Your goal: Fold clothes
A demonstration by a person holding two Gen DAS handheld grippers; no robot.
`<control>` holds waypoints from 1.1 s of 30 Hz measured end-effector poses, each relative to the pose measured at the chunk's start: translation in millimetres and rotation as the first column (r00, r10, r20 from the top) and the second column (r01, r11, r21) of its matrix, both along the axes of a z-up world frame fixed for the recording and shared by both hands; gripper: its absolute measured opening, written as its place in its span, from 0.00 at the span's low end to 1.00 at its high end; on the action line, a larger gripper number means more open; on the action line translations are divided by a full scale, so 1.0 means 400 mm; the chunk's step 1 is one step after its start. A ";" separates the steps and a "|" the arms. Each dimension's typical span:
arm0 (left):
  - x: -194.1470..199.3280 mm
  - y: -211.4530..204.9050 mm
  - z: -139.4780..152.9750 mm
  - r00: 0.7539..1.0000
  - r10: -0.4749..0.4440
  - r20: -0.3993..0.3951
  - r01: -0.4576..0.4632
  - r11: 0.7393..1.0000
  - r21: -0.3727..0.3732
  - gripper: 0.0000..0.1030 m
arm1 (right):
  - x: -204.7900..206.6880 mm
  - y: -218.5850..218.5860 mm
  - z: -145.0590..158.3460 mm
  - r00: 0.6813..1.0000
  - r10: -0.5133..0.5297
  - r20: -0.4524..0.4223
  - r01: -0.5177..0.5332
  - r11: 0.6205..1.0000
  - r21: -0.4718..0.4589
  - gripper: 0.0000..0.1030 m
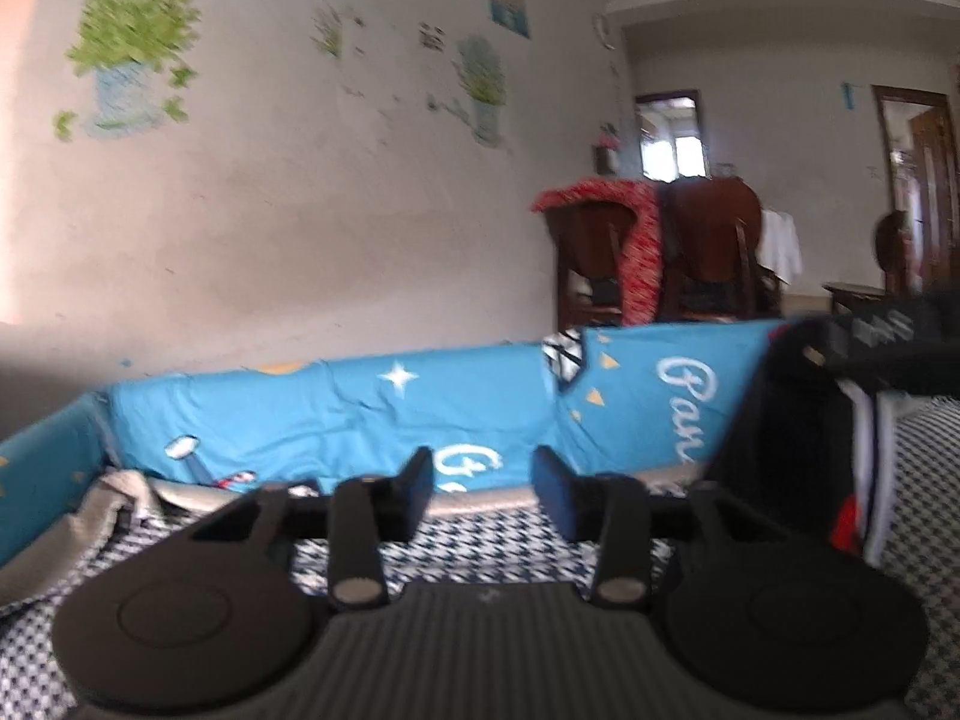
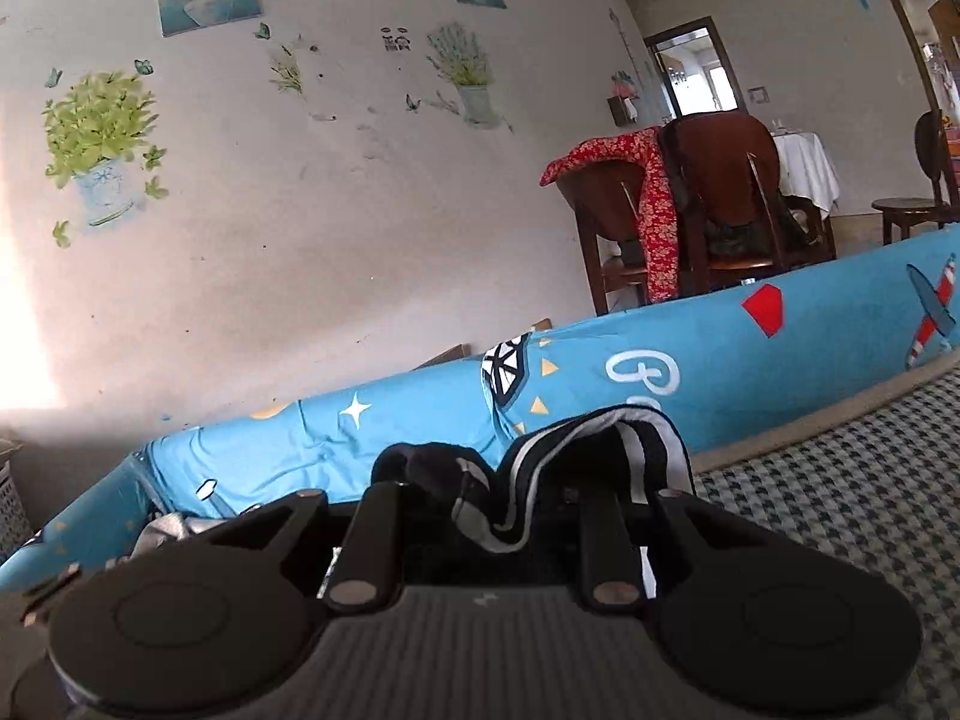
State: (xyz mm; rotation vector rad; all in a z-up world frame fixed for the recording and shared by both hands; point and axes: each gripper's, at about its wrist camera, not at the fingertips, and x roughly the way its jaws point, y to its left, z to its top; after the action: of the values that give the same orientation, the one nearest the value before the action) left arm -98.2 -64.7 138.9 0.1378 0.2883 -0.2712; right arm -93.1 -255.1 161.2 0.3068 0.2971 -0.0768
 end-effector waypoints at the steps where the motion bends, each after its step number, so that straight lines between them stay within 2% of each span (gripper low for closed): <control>1: 0.009 -0.003 -0.014 1.000 -0.010 -0.014 0.010 1.000 0.001 0.60 | 0.027 -0.008 -0.011 1.000 -0.010 -0.014 0.009 1.000 -0.005 0.28; 2: 0.015 -0.006 -0.029 0.999 -0.021 -0.028 0.021 1.000 0.004 0.67 | 0.053 -0.017 -0.022 0.999 -0.023 -0.029 0.023 1.000 -0.011 0.32; 3: 0.021 -0.009 -0.046 0.998 -0.035 -0.044 0.035 0.999 0.006 0.71 | 0.072 -0.024 -0.038 0.996 -0.068 -0.056 0.068 0.998 -0.017 0.47; 4: 0.026 -0.010 -0.064 0.997 -0.048 -0.062 0.048 0.999 0.005 0.76 | 0.088 -0.031 -0.053 0.991 -0.102 -0.086 0.100 0.995 -0.025 0.70; 5: 0.030 -0.011 -0.082 0.995 -0.061 -0.083 0.061 0.998 0.001 0.78 | 0.104 -0.043 -0.080 0.982 -0.132 -0.136 0.129 0.991 -0.033 0.78; 6: 0.033 -0.011 -0.102 0.991 -0.081 -0.108 0.081 0.997 -0.004 0.78 | 0.108 -0.051 -0.103 0.975 -0.139 -0.173 0.134 0.990 -0.041 0.81; 8: 0.036 -0.012 -0.139 0.973 -0.147 -0.176 0.146 0.989 -0.018 0.80 | 0.117 -0.066 -0.146 0.957 -0.152 -0.246 0.142 0.988 -0.056 0.81; 10: 0.039 -0.015 -0.164 0.944 -0.218 -0.247 0.215 0.976 -0.038 0.83 | 0.126 -0.078 -0.167 0.937 -0.131 -0.324 0.116 0.991 -0.064 0.81; 12: 0.035 -0.016 -0.181 0.922 -0.265 -0.280 0.260 0.964 -0.056 0.84 | 0.110 -0.094 -0.170 0.937 -0.122 -0.329 0.108 0.992 -0.061 0.81; 17: 0.005 -0.026 -0.203 0.887 -0.361 -0.289 0.354 0.932 -0.077 0.92 | 0.058 -0.132 -0.175 0.934 -0.127 -0.334 0.103 0.991 -0.088 0.81; 21: -0.017 -0.067 -0.219 0.854 -0.425 -0.301 0.437 0.899 -0.030 0.97 | 0.052 -0.167 -0.214 0.904 -0.117 -0.412 0.097 0.993 -0.070 0.81; 25: -0.034 -0.113 -0.258 0.863 -0.392 -0.318 0.441 0.892 0.099 0.97 | 0.044 -0.186 -0.253 0.870 -0.089 -0.486 0.083 0.996 -0.034 0.81; 28: -0.025 -0.125 -0.285 0.879 -0.337 -0.339 0.404 0.902 0.152 0.90 | 0.037 -0.198 -0.287 0.842 -0.073 -0.535 0.079 0.997 -0.011 0.81; 30: -0.004 -0.119 -0.300 0.883 -0.296 -0.365 0.369 0.918 0.147 0.86 | 0.036 -0.203 -0.308 0.823 -0.066 -0.564 0.081 0.997 0.002 0.81; 33: 0.023 -0.111 -0.319 0.874 -0.261 -0.410 0.341 0.931 0.133 0.73 | 0.046 -0.211 -0.349 0.792 -0.054 -0.608 0.107 0.993 0.051 0.81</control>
State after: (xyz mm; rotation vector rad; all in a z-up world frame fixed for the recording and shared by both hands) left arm -88.9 -109.2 11.2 0.3343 0.6929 -0.5854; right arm -74.9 -339.5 21.8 0.3730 0.9344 -0.2518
